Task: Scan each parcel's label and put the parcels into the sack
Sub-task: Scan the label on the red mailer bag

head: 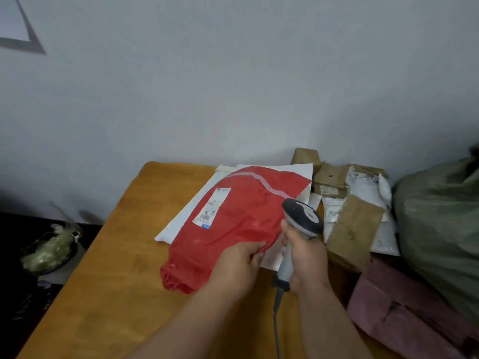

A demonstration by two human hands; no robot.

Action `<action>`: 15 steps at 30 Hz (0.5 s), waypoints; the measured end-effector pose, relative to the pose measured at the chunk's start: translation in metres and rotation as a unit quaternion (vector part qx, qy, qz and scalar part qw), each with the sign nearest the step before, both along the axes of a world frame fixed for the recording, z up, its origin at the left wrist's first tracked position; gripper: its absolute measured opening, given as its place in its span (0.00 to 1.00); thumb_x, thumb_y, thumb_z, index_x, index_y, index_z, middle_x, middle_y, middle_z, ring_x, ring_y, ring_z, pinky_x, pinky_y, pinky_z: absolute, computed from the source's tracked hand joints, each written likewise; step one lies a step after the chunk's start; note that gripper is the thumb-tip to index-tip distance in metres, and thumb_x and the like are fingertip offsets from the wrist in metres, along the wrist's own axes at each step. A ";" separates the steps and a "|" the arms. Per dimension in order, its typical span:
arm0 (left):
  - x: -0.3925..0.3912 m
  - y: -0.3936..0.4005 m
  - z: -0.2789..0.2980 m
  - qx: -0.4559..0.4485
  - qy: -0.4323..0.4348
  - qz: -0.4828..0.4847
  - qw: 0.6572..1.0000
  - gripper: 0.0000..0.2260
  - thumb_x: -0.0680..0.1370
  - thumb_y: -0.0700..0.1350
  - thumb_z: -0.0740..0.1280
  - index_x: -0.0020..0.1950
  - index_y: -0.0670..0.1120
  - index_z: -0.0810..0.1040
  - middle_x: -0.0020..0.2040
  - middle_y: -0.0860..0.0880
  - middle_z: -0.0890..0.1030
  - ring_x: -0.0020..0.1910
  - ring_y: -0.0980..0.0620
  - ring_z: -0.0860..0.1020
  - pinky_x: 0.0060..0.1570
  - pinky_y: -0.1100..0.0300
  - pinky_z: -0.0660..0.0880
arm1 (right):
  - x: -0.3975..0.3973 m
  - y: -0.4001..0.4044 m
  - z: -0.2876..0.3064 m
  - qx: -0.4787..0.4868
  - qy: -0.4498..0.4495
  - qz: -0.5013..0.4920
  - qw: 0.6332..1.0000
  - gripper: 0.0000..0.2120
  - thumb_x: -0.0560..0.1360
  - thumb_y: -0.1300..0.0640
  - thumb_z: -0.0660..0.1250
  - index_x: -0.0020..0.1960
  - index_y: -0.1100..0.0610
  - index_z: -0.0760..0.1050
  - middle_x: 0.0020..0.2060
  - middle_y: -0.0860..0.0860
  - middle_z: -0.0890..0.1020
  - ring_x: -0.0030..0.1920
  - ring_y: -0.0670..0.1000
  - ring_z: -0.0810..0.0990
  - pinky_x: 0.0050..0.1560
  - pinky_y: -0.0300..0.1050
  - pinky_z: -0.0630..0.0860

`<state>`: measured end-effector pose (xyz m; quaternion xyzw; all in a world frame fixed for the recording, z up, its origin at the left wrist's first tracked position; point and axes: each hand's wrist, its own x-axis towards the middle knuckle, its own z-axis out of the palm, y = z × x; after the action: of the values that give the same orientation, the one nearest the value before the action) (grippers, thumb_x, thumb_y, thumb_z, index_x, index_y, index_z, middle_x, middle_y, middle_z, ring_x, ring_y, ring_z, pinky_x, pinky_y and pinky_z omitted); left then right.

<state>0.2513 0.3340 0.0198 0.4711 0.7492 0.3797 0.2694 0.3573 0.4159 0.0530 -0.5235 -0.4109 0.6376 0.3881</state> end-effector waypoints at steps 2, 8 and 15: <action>0.027 -0.011 0.002 -0.035 -0.079 -0.067 0.994 0.17 0.82 0.44 0.65 0.71 0.51 0.76 0.65 0.57 0.78 0.62 0.61 0.75 0.52 0.83 0.63 | 0.024 -0.010 0.000 -0.001 0.006 -0.018 1.000 0.10 0.73 0.57 0.77 0.53 0.53 0.80 0.52 0.53 0.85 0.57 0.56 0.82 0.65 0.59 0.76; 0.056 -0.052 -0.018 -0.022 -0.271 0.101 0.957 0.13 0.78 0.46 0.72 0.62 0.53 0.80 0.54 0.59 0.81 0.52 0.66 0.79 0.50 0.75 0.73 | 0.077 -0.035 -0.011 -0.011 -0.032 -0.031 0.999 0.12 0.73 0.53 0.77 0.53 0.52 0.77 0.52 0.51 0.84 0.57 0.56 0.81 0.65 0.59 0.76; -0.006 -0.092 -0.063 -0.055 -0.160 0.369 0.914 0.25 0.75 0.46 0.72 0.72 0.47 0.72 0.67 0.42 0.76 0.66 0.41 0.75 0.66 0.42 0.72 | 0.080 -0.049 -0.013 -0.009 -0.058 -0.020 0.998 0.11 0.72 0.53 0.78 0.50 0.50 0.77 0.45 0.46 0.82 0.49 0.50 0.81 0.56 0.52 0.77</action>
<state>0.2450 0.2424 -0.0431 0.0788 0.8364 0.4802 0.2523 0.4372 0.3672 0.0395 -0.5709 -0.4164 0.6023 0.3713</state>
